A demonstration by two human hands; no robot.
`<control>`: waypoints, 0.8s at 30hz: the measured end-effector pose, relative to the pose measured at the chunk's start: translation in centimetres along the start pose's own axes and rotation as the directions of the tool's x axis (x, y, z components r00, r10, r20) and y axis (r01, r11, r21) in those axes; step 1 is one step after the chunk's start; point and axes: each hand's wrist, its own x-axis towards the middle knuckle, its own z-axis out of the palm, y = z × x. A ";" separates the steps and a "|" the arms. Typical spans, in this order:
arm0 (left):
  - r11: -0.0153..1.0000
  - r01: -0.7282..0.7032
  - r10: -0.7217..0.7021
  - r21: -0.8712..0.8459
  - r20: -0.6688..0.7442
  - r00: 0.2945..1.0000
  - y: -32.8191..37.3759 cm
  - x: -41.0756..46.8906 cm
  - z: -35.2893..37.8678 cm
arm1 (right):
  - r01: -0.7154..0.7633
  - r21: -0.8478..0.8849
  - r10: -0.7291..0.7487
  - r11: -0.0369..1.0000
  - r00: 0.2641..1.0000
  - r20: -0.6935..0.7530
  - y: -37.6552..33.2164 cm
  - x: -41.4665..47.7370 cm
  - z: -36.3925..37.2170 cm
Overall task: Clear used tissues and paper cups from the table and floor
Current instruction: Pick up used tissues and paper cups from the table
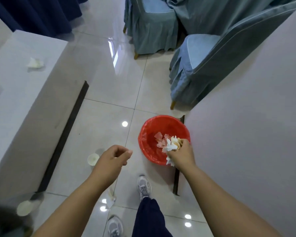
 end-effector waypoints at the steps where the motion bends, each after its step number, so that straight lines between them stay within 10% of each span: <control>1: 1.000 0.008 -0.008 0.005 -0.006 1.000 0.6 1.1 0.5 | -0.009 -0.025 0.009 1.000 1.000 -0.003 -0.1 1.7 -0.2; 15: 0.998 0.040 -0.036 0.044 -0.071 0.997 3.7 6.4 1.8 | -0.150 -0.010 0.150 0.989 0.989 0.007 -1.3 9.1 -2.3; 24: 0.994 -0.029 0.008 -0.107 -0.190 0.982 1.9 -1.8 -2.4 | 0.216 0.059 -0.224 0.975 0.944 0.243 -5.3 -2.1 0.0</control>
